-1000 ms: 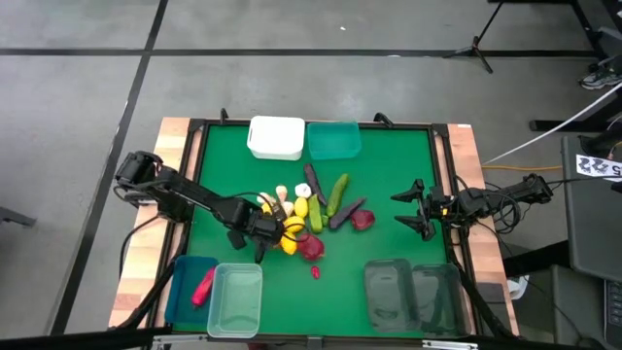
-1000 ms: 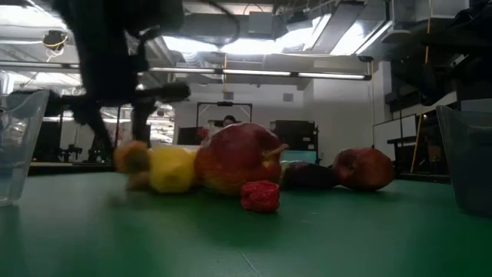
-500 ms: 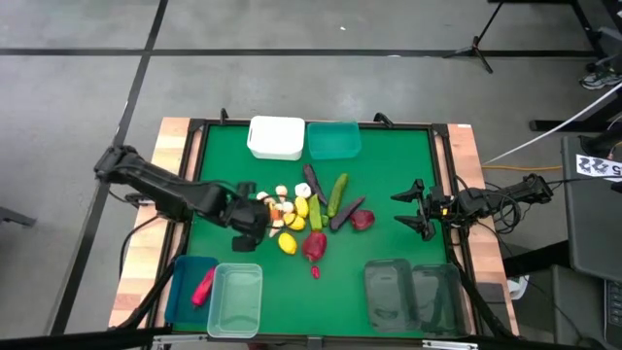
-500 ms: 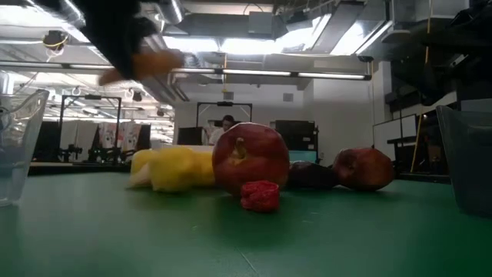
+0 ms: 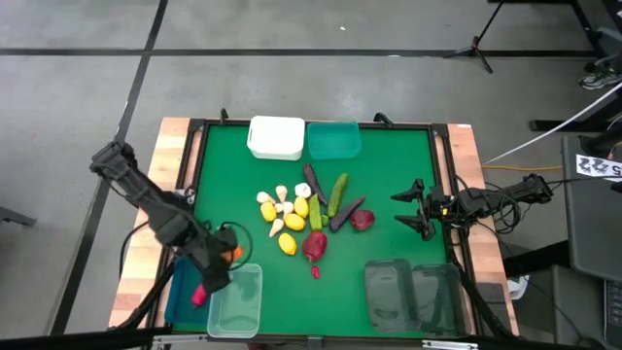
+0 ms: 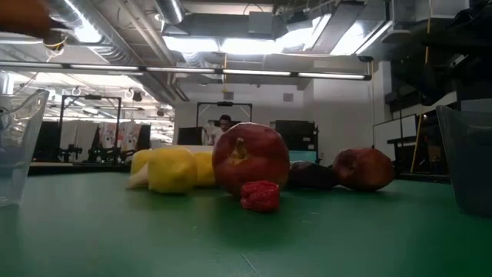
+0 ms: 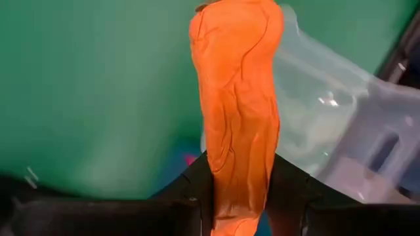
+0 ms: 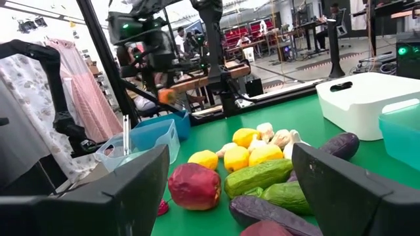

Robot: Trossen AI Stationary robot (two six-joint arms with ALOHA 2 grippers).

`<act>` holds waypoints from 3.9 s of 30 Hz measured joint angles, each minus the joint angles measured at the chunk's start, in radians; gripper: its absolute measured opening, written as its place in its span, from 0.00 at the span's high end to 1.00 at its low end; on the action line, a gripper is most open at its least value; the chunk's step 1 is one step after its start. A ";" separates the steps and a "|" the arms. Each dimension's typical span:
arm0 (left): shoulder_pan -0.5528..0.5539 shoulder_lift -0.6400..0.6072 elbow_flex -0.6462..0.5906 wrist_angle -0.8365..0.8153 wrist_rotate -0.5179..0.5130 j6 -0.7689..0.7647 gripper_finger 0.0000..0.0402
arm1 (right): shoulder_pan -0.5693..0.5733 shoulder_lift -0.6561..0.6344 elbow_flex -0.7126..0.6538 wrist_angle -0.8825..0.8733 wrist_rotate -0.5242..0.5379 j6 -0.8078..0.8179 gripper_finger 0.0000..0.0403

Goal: Sort produce into baskets
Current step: Put the orange chili pepper into the blue bin, then put the lemon into the transparent bin

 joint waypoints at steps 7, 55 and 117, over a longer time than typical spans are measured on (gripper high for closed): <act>-0.177 0.000 0.000 -0.011 0.034 -0.421 0.76 | 0.000 0.000 0.000 0.000 0.000 0.000 0.20; -0.380 0.046 -0.002 -0.023 0.021 -1.010 0.45 | 0.000 0.000 0.000 0.000 0.000 0.000 0.20; 0.525 -0.199 -0.864 1.309 -0.416 1.030 0.42 | 0.000 0.000 0.000 0.004 0.028 0.002 0.20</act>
